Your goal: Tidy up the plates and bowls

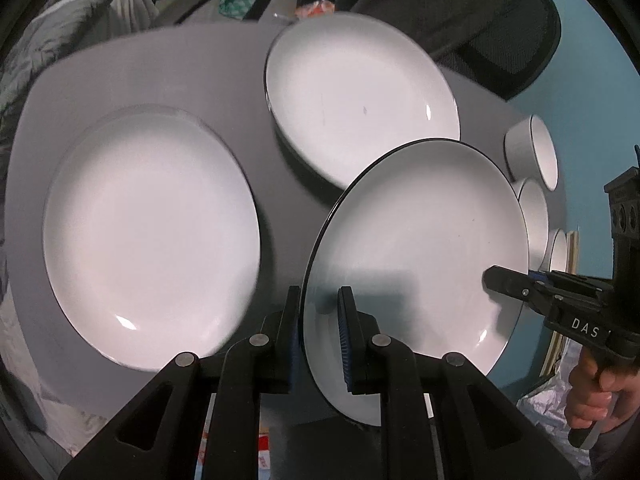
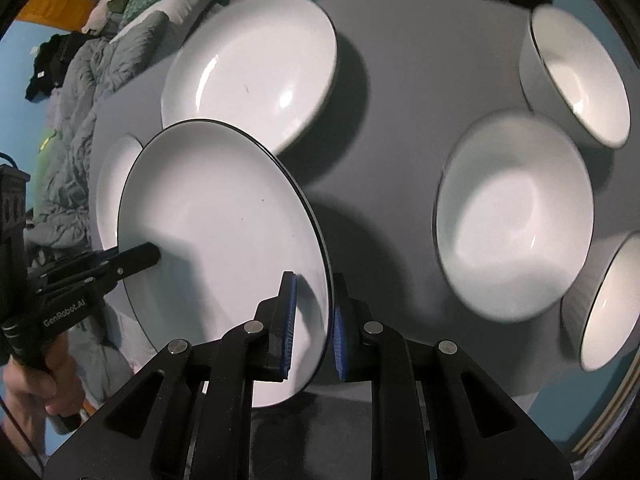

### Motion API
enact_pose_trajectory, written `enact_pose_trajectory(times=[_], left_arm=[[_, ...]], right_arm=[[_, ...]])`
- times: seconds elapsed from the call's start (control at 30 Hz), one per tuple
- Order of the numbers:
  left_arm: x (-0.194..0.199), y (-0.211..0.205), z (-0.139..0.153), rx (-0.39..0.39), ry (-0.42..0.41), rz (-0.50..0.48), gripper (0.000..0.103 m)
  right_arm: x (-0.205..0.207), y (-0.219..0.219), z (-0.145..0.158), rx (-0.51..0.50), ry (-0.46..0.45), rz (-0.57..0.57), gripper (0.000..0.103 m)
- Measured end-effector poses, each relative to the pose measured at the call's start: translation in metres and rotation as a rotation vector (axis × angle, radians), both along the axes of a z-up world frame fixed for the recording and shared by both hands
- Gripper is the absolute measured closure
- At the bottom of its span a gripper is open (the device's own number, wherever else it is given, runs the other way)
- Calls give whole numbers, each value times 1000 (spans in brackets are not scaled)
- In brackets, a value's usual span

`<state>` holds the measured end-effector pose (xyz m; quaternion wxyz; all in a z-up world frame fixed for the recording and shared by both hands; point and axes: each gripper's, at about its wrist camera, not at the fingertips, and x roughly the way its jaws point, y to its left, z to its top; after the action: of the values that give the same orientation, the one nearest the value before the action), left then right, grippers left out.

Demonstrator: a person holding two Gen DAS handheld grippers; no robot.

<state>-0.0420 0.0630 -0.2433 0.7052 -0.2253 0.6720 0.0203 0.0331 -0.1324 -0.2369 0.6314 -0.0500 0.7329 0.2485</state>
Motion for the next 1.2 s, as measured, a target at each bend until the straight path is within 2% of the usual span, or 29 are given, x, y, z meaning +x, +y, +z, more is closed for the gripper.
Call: enact_pose_trajectory(times=[0.3,0.53,0.67,0.93,1.2], left_arm=[[34,24,10,37,-39,19,87],[56,43,2,55,-31,40,85],[82,38,-7,71,-15,46,85],[104,36,-24,100,29,51,84],[108,32,-30,104,58,44,84]], right_arm=[[41,38,13,23,-41,41,86],[72,68,1,24,-47,63,86],[88,64,-4,33,-25,59,86],[103,60,-20,23,16,65,86],[107,61,-27,0,31,66,86]])
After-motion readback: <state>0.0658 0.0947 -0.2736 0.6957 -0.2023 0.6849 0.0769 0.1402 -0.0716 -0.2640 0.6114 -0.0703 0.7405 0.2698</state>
